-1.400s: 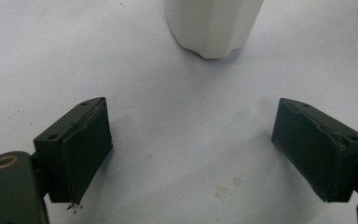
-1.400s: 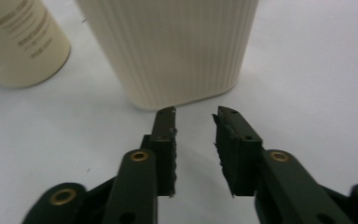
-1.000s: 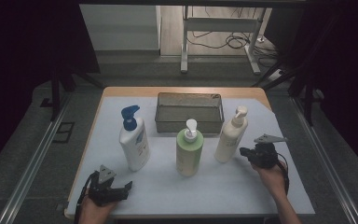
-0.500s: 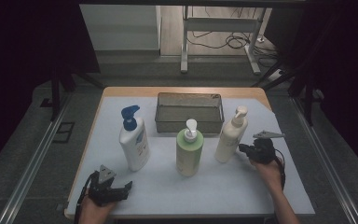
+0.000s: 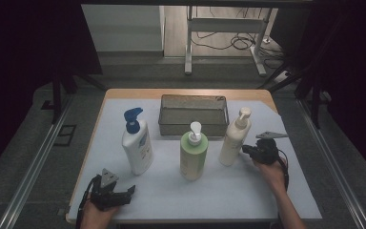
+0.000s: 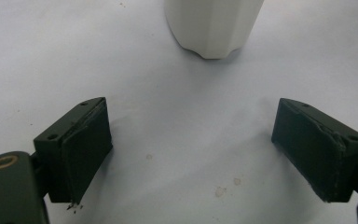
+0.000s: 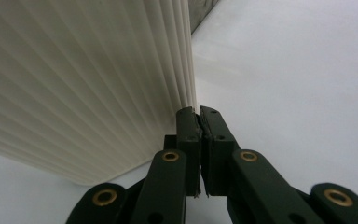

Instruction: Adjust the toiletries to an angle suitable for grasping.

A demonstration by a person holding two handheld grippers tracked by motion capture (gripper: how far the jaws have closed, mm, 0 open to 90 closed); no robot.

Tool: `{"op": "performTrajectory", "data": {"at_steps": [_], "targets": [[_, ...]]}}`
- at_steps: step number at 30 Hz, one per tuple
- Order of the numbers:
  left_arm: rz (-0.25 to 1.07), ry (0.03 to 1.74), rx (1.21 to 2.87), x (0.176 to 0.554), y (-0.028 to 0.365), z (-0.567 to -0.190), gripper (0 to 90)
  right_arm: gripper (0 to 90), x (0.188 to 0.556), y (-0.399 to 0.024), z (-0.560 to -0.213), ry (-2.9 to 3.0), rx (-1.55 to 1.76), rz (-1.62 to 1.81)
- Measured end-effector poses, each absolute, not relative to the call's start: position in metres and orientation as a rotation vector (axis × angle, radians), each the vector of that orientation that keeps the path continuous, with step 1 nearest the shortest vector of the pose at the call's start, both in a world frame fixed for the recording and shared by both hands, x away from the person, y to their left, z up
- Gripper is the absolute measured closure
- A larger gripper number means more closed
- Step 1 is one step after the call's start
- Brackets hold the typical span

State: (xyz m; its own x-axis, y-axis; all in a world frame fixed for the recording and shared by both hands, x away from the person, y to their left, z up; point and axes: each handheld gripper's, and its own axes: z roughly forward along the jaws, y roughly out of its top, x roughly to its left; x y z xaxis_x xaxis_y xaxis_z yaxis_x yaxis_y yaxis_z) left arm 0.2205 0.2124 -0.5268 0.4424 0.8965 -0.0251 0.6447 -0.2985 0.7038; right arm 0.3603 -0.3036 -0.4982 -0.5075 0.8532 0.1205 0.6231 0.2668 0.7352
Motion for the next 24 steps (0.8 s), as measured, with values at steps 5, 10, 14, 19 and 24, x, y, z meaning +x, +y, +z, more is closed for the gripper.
{"op": "performTrajectory", "data": {"at_steps": [5,10,14,19,24], "targets": [[0.5,1.288,2.048,0.221,0.212,-0.527,11.4,86.3,0.365,-0.3,-0.498,2.247,1.346,1.084],[0.5,1.288,2.047,0.221,0.212,-0.527,11.4,86.1,0.368,-0.297,-0.498,2.252,1.344,1.084],[0.5,1.288,2.047,0.221,0.212,-0.527,11.4,85.2,0.371,-0.293,-0.499,2.264,1.336,1.092],[0.5,1.287,2.047,0.221,0.212,-0.527,11.4,85.3,0.375,-0.285,-0.5,2.271,1.335,1.085],[0.5,1.287,2.047,0.221,0.212,-0.527,11.4,85.2,0.377,-0.282,-0.501,2.27,1.325,1.081]]}}
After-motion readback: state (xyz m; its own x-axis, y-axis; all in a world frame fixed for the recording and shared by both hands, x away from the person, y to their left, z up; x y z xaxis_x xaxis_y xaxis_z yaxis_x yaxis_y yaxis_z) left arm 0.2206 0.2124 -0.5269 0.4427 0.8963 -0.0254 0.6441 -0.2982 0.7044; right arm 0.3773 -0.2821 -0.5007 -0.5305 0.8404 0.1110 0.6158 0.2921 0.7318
